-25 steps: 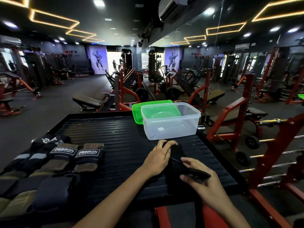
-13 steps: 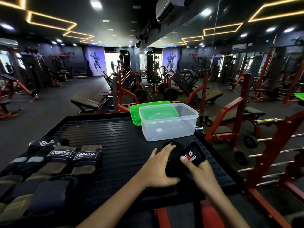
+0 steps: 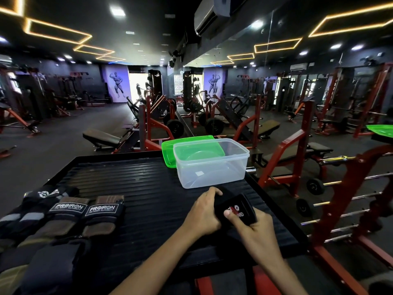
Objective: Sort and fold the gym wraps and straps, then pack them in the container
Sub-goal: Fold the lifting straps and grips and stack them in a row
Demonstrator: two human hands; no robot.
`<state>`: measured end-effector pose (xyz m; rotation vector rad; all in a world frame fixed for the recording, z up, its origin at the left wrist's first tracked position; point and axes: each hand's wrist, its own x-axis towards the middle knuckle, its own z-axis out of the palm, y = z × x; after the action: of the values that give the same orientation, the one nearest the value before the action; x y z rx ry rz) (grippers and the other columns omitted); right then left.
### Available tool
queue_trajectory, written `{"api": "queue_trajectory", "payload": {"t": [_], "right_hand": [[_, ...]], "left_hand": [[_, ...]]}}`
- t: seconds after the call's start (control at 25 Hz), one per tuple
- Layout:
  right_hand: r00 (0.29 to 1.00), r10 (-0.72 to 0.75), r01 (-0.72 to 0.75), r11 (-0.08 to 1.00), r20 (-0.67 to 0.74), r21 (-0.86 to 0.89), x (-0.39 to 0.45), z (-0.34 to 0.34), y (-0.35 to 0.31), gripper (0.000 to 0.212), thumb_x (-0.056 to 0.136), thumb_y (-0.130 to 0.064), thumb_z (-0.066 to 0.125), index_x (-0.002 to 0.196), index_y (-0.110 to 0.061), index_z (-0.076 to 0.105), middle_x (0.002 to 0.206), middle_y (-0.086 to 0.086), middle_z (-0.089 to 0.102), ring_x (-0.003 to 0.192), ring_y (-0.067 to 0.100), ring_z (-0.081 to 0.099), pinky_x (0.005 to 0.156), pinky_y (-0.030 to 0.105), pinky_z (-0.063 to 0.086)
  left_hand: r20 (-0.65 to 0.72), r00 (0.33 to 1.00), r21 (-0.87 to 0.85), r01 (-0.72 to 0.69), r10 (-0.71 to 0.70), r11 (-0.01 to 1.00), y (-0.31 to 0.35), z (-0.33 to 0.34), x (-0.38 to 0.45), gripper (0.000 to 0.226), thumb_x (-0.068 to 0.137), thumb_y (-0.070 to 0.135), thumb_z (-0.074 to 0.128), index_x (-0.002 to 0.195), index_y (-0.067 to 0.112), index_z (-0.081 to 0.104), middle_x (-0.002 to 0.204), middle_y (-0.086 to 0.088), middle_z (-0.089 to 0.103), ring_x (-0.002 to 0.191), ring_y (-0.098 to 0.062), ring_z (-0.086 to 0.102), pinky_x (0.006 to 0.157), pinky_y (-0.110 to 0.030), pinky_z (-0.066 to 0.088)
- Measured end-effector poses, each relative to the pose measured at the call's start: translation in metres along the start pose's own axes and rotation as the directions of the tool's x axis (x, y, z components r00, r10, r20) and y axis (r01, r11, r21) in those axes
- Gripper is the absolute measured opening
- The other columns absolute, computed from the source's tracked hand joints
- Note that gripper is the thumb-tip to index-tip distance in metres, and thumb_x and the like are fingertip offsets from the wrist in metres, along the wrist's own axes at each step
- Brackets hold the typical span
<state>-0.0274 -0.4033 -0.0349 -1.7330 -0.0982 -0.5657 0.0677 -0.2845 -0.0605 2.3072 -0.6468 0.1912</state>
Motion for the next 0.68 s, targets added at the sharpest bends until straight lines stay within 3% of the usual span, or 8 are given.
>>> {"api": "queue_trajectory", "payload": {"t": [0.08,0.2,0.32,0.4,0.52,0.6,0.68], "right_hand": [[0.997,-0.074,0.075,0.995,0.017,-0.066,-0.005,0.001,-0.007,0.039,0.077,-0.002,0.073,0.050,-0.026,0.057,0.049,-0.010,0.060,0.048,-0.003,0.051,0.048,0.013,0.038],[0.991,-0.131,0.128,0.986,-0.019,-0.108,0.004,-0.005,-0.017,0.031,0.075,-0.005,0.075,0.054,-0.022,0.060,0.056,-0.010,0.066,0.050,-0.005,0.054,0.049,0.013,0.040],[0.991,-0.067,0.058,0.995,-0.112,-0.083,0.033,-0.025,-0.016,0.029,0.073,-0.006,0.076,0.054,-0.019,0.059,0.045,-0.009,0.059,0.048,-0.006,0.050,0.049,0.013,0.039],[0.988,0.002,-0.015,0.996,-0.154,-0.085,0.057,-0.042,-0.010,0.024,0.074,-0.011,0.077,0.057,-0.015,0.061,0.054,-0.004,0.062,0.056,0.007,0.053,0.056,0.024,0.044],[0.990,0.116,-0.122,0.990,-0.085,-0.067,0.085,-0.058,-0.008,0.011,0.076,-0.012,0.076,0.071,-0.011,0.066,0.072,0.009,0.070,0.068,0.021,0.065,0.066,0.035,0.053],[0.985,0.170,-0.171,0.982,0.013,0.079,0.088,-0.057,-0.013,0.006,0.078,-0.007,0.072,0.080,-0.009,0.067,0.070,0.004,0.073,0.063,0.016,0.068,0.056,0.027,0.056],[0.972,0.193,-0.216,0.957,0.131,0.193,0.085,-0.053,-0.011,0.016,0.072,-0.003,0.076,0.084,-0.007,0.067,0.071,0.003,0.073,0.067,0.017,0.069,0.054,0.024,0.056]], "left_hand": [[0.036,0.998,-0.069,-0.049,0.052,0.996,-0.008,-0.004,0.005,0.054,0.068,0.011,0.068,0.115,0.020,0.044,0.115,0.004,0.051,0.108,-0.016,0.052,0.086,-0.022,0.042],[0.098,0.992,-0.107,-0.073,0.084,0.992,-0.016,-0.016,0.013,0.065,0.060,0.017,0.081,0.111,0.025,0.043,0.114,0.003,0.047,0.104,-0.010,0.047,0.089,-0.019,0.039],[0.199,0.977,-0.149,-0.048,0.078,0.988,-0.020,-0.022,0.016,0.064,0.064,0.019,0.078,0.111,0.033,0.038,0.115,0.005,0.042,0.105,-0.007,0.044,0.092,-0.019,0.038],[0.253,0.965,-0.160,-0.032,0.072,0.987,-0.022,-0.023,0.015,0.065,0.069,0.018,0.074,0.118,0.033,0.036,0.119,0.006,0.042,0.107,-0.006,0.044,0.091,-0.017,0.038],[0.272,0.960,-0.224,-0.009,0.072,0.975,-0.024,-0.024,0.014,0.064,0.074,0.009,0.068,0.128,0.025,0.038,0.117,0.006,0.051,0.095,0.001,0.051,0.085,-0.012,0.040],[0.271,0.960,-0.275,0.004,0.073,0.961,-0.025,-0.025,0.012,0.061,0.075,0.006,0.066,0.127,0.026,0.041,0.110,0.006,0.058,0.085,0.004,0.055,0.078,-0.012,0.043],[0.255,0.965,-0.290,0.009,0.068,0.957,-0.025,-0.024,0.011,0.060,0.076,0.006,0.065,0.127,0.028,0.042,0.105,0.009,0.060,0.078,0.006,0.056,0.073,-0.012,0.044]]}}
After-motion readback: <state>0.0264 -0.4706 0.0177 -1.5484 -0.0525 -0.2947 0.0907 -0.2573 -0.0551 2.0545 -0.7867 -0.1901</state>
